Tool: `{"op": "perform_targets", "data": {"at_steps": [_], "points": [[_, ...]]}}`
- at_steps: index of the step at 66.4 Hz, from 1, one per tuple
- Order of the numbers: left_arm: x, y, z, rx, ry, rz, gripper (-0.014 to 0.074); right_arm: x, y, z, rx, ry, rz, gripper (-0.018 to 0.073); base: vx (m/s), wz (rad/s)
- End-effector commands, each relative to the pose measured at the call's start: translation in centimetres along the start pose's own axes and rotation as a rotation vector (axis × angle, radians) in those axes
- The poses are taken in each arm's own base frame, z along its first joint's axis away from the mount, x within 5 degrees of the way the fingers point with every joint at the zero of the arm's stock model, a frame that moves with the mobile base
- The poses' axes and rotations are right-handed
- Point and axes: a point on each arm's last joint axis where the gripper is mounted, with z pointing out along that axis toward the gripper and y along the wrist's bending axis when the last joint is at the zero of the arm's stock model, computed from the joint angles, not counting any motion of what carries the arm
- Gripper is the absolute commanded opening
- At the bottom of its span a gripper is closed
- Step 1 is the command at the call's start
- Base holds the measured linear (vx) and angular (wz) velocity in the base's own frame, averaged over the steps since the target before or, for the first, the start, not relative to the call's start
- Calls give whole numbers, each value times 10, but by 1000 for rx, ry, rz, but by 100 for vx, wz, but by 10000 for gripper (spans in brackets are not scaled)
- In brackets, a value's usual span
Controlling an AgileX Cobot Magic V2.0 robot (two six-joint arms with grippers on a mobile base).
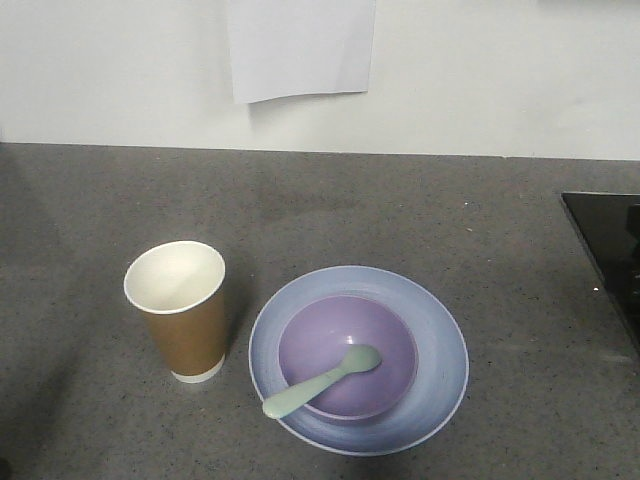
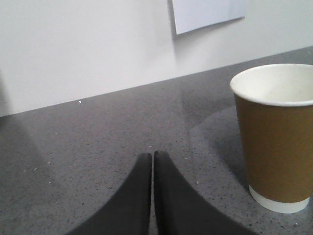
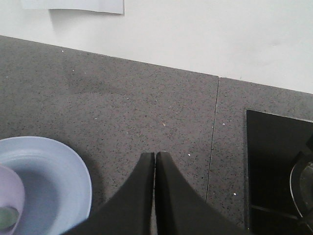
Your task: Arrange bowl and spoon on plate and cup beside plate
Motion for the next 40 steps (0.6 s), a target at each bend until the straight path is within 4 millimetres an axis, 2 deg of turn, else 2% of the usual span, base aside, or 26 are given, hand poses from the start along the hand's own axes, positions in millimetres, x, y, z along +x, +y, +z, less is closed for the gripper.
{"op": "perform_targets", "data": {"at_steps": [1,8,24,40], "points": [[6,5,-11,-68,-207,-84,-8,-14,-1,-4,7,-94,-4,-6,0,0],[6,6,-17,-79,-169,-81,-8,-13,-1,-4,7,-89,-4,-6,0,0],[22,8,-29,-143,-59,-93,-8,-13,-1,-4,7,-83,-4,-6,0,0],[23,6,-39,-159,-104,-91,-8,-13,-1,-4,7,-83,-4,-6,0,0]]}}
